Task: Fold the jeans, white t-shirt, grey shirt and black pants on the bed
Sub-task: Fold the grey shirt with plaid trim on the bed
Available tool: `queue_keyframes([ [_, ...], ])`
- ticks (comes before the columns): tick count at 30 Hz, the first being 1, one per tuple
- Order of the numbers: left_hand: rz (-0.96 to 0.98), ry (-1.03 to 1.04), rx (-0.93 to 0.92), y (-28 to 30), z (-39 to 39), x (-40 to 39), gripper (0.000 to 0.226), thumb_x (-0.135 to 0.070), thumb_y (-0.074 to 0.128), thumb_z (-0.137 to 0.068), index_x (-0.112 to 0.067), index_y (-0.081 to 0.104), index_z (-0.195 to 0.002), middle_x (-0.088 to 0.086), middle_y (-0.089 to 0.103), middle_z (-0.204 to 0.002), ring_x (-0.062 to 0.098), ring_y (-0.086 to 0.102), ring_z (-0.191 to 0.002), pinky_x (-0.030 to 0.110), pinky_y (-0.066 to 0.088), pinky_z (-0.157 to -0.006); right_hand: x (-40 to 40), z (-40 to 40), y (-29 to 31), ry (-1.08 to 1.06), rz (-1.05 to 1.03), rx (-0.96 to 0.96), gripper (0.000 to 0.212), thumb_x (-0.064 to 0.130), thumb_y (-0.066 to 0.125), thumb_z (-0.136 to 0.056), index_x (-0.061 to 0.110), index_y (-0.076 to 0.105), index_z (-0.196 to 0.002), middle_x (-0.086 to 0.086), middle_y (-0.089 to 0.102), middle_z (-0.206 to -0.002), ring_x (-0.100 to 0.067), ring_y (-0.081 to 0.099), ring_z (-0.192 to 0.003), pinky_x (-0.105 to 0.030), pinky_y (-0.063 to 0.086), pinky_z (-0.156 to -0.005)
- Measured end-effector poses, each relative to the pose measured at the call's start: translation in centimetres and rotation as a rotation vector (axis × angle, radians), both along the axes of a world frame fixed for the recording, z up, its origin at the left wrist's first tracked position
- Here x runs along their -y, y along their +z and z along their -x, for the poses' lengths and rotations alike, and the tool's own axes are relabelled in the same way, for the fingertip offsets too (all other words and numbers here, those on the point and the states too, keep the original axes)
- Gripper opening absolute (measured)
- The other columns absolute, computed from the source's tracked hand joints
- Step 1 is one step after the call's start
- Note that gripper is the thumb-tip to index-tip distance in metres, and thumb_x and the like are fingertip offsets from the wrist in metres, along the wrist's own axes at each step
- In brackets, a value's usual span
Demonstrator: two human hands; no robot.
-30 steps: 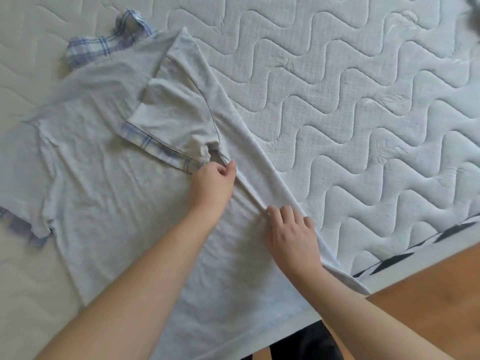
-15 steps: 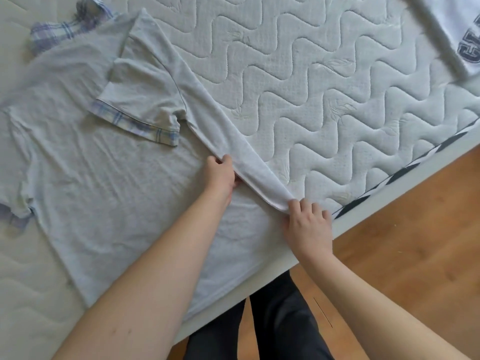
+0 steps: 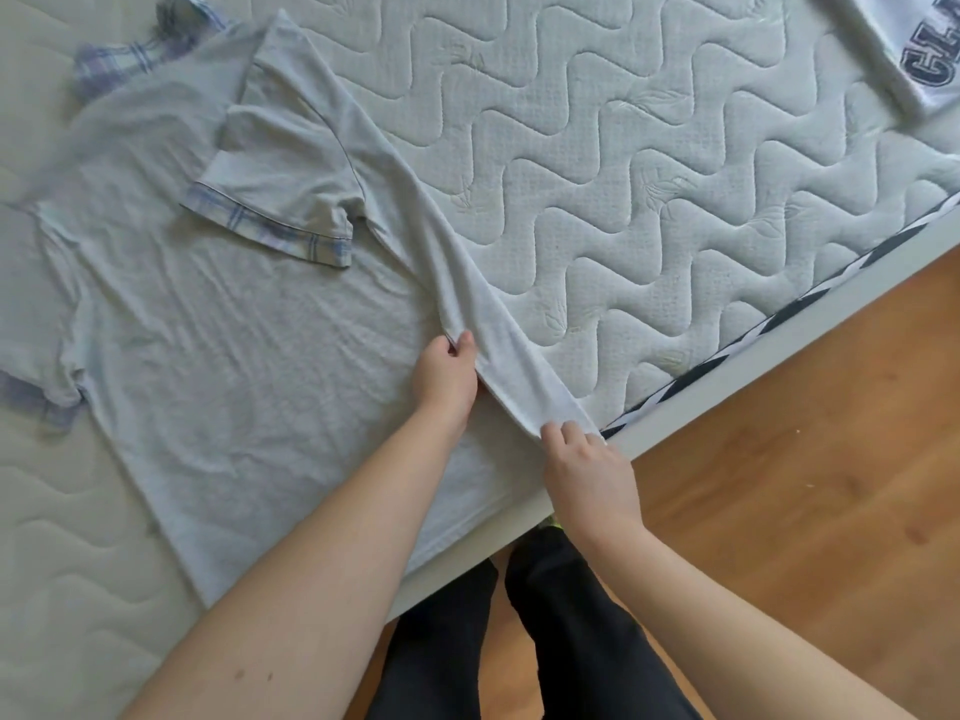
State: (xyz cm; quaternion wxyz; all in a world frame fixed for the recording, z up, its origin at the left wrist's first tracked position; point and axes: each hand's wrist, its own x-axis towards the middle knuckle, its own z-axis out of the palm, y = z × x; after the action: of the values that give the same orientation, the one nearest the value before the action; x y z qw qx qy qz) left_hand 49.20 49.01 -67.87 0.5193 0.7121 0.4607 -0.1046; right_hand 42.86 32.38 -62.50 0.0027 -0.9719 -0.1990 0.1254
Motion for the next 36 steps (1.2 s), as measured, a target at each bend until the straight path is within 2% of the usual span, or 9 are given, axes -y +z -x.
queue_keyframes([
  [7, 0.116, 0.024, 0.026, 0.0, 2.9, 0.9, 0.018, -0.022, 0.073, -0.086, -0.014, 0.058, -0.089, 0.004, 0.068, -0.089, 0.022, 0.067, -0.085, 0.034, 0.054, -0.076, -0.8, 1.3, 0.1, 0.024, -0.098, -0.047, 0.040, -0.009, 0.076, -0.037, 0.012, 0.051, -0.061, 0.000, 0.040, -0.050, -0.014, 0.019, -0.043, -0.024, 0.016, -0.042],
  [11, -0.069, -0.016, 0.027, -0.1, 3.6, 0.3, 0.025, -0.026, 0.071, -0.085, -0.008, 0.057, -0.096, 0.007, 0.067, -0.092, 0.026, 0.066, -0.085, 0.038, 0.055, -0.080, -0.3, 1.6, -0.6, 0.029, -0.231, -0.082, 0.028, 0.015, 0.085, -0.066, 0.010, 0.058, -0.063, -0.002, 0.048, -0.055, -0.020, 0.045, -0.043, -0.030, 0.032, -0.038],
  [14, -0.150, 0.008, 0.038, 0.0, 2.9, -0.6, 0.031, -0.041, 0.061, -0.092, -0.010, 0.059, -0.097, -0.003, 0.064, -0.082, 0.021, 0.063, -0.081, 0.032, 0.049, -0.073, 1.0, 0.8, -1.3, -0.097, -0.270, -0.102, 0.023, 0.032, 0.067, -0.090, 0.011, 0.067, -0.100, -0.006, 0.062, -0.087, -0.028, 0.060, -0.077, -0.038, 0.047, -0.065],
  [17, -0.143, 0.125, 0.061, 0.0, 1.2, -2.1, 0.035, -0.044, 0.054, -0.096, -0.013, 0.064, -0.111, -0.011, 0.064, -0.090, 0.007, 0.059, -0.080, 0.017, 0.041, -0.068, 2.1, -1.2, -2.0, -0.287, -0.236, -0.264, 0.042, 0.040, 0.056, -0.095, 0.018, 0.051, -0.131, -0.002, 0.054, -0.118, -0.024, 0.052, -0.110, -0.037, 0.040, -0.089],
  [22, 0.335, 0.390, 0.118, -0.1, -3.6, -5.6, 0.031, -0.042, 0.055, -0.098, -0.012, 0.065, -0.098, 0.006, 0.070, -0.105, 0.017, 0.067, -0.097, 0.031, 0.056, -0.081, 2.7, -4.4, -3.2, -0.465, -0.194, -0.520, 0.025, 0.051, 0.057, -0.092, 0.026, 0.055, -0.096, 0.008, 0.051, -0.097, -0.016, 0.053, -0.095, -0.033, 0.041, -0.080],
  [26, 0.513, 0.428, 0.043, 0.5, -6.6, -7.3, 0.024, -0.035, 0.062, -0.096, -0.013, 0.065, -0.088, 0.002, 0.070, -0.086, 0.014, 0.067, -0.079, 0.029, 0.057, -0.061, 3.8, -6.6, -3.1, -0.487, -0.187, -0.652, 0.027, 0.049, 0.055, -0.094, 0.025, 0.053, -0.083, 0.003, 0.060, -0.084, -0.015, 0.055, -0.074, -0.030, 0.039, -0.055],
  [29, 0.435, 0.323, -0.083, 0.8, -7.5, -7.6, 0.020, -0.030, 0.071, -0.090, -0.013, 0.063, -0.082, 0.001, 0.061, -0.073, 0.011, 0.059, -0.057, 0.024, 0.052, -0.051, 4.1, -6.9, -2.9, -0.469, -0.154, -0.656, 0.025, 0.048, 0.058, -0.093, 0.025, 0.053, -0.086, 0.004, 0.061, -0.084, -0.015, 0.056, -0.072, -0.030, 0.039, -0.053],
  [33, 0.113, 0.176, -0.003, 0.1, -7.6, -7.9, 0.028, -0.020, 0.070, -0.086, -0.003, 0.067, -0.108, 0.010, 0.069, -0.106, 0.023, 0.067, -0.092, 0.034, 0.057, -0.081, 3.4, -6.0, -2.4, -0.442, -0.130, -0.596, 0.029, 0.052, 0.058, -0.092, 0.025, 0.052, -0.089, 0.006, 0.060, -0.082, -0.014, 0.056, -0.073, -0.031, 0.042, -0.056],
  [36, -0.012, 0.230, 0.016, -0.1, -6.6, -8.0, 0.020, -0.014, 0.071, -0.083, -0.008, 0.065, -0.101, 0.003, 0.069, -0.096, 0.019, 0.066, -0.084, 0.025, 0.053, -0.067, 3.3, -5.9, -1.9, -0.355, -0.060, -0.580, 0.030, 0.053, 0.062, -0.089, 0.025, 0.052, -0.088, 0.007, 0.060, -0.084, -0.017, 0.058, -0.080, -0.032, 0.041, -0.061],
])
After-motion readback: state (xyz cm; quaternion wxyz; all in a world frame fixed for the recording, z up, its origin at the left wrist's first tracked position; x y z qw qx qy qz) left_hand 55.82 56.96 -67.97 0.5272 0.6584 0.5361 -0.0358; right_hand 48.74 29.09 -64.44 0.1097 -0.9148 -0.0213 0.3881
